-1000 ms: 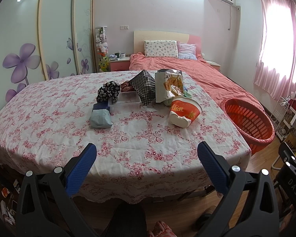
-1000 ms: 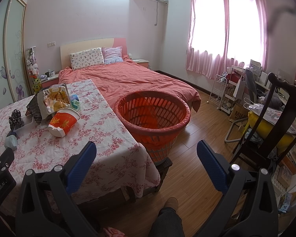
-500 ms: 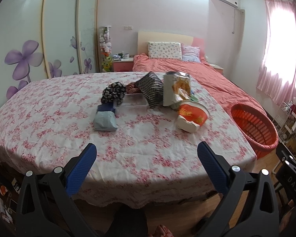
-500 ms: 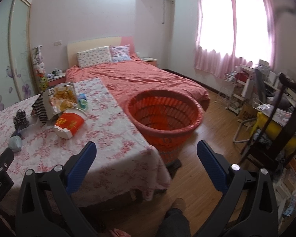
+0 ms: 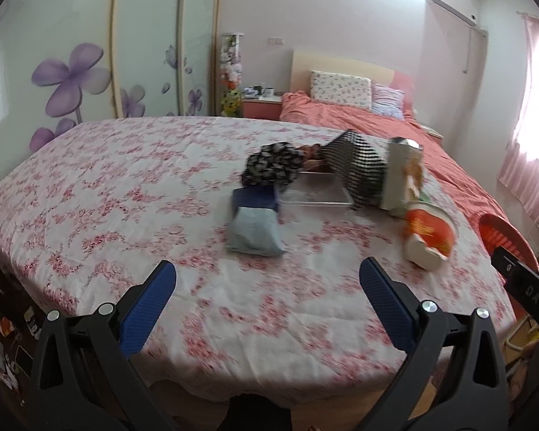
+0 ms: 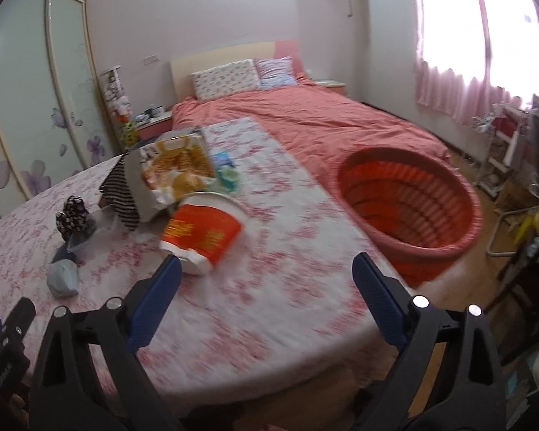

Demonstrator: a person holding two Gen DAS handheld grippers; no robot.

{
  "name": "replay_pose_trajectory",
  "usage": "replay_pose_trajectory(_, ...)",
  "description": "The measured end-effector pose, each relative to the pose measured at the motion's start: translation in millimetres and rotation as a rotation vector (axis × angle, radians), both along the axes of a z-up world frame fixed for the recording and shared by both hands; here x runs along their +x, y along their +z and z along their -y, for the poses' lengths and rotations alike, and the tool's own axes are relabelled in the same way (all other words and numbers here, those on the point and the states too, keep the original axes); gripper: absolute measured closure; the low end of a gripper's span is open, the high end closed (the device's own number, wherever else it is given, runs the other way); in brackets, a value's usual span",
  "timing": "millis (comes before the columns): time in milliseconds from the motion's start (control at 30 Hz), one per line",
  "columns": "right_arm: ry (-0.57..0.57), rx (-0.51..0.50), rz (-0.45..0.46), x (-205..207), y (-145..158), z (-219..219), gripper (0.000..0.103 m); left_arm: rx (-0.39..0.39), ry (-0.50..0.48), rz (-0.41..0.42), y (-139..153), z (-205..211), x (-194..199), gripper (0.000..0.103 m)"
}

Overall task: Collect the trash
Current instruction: 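Grasp the blue-and-white pouch with the left tool while the right tool grasps the red-white paper cup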

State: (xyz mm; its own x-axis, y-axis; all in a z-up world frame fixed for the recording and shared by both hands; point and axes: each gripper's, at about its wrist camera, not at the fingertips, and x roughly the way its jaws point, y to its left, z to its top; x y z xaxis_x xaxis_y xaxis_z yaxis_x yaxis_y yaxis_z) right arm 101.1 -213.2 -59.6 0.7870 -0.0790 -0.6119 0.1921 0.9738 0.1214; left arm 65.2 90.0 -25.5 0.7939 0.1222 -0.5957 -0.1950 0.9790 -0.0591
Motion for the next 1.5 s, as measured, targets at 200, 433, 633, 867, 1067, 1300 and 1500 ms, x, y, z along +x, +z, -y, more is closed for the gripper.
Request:
replay_pose_trajectory(200,0.036,0.019,-0.032,41,-14,-26,0.009,0.002,0.048,-0.005,-5,-21,12,0.002)
replay_pose_trajectory(433,-0.011,0.015,-0.117,85,-37,-44,0.009,-0.017,0.066,-0.038,-15,-38,23,0.002)
replay_pose_trajectory(633,-0.028,0.059,-0.159,101,-48,-49,0.009,-0.037,0.058,-0.06,-22,-44,31,0.002)
replay_pose_trajectory(867,-0.031,-0.02,-0.154,107,-41,-67,0.009,-0.053,0.051,-0.057,-22,-47,41,0.002)
replay_pose_trajectory(1067,-0.023,-0.019,-0.189,113,-47,-58,0.027,-0.055,0.029,-0.064,-23,-45,52,0.002)
replay_pose_trajectory(1300,-0.024,-0.003,-0.187,105,-47,-36,0.027,-0.043,-0.007,-0.103,-27,-40,78,0.008)
replay_pose_trajectory(1500,-0.01,-0.013,-0.189,102,-47,-32,0.027,-0.021,-0.022,-0.201,-43,-37,101,0.025)
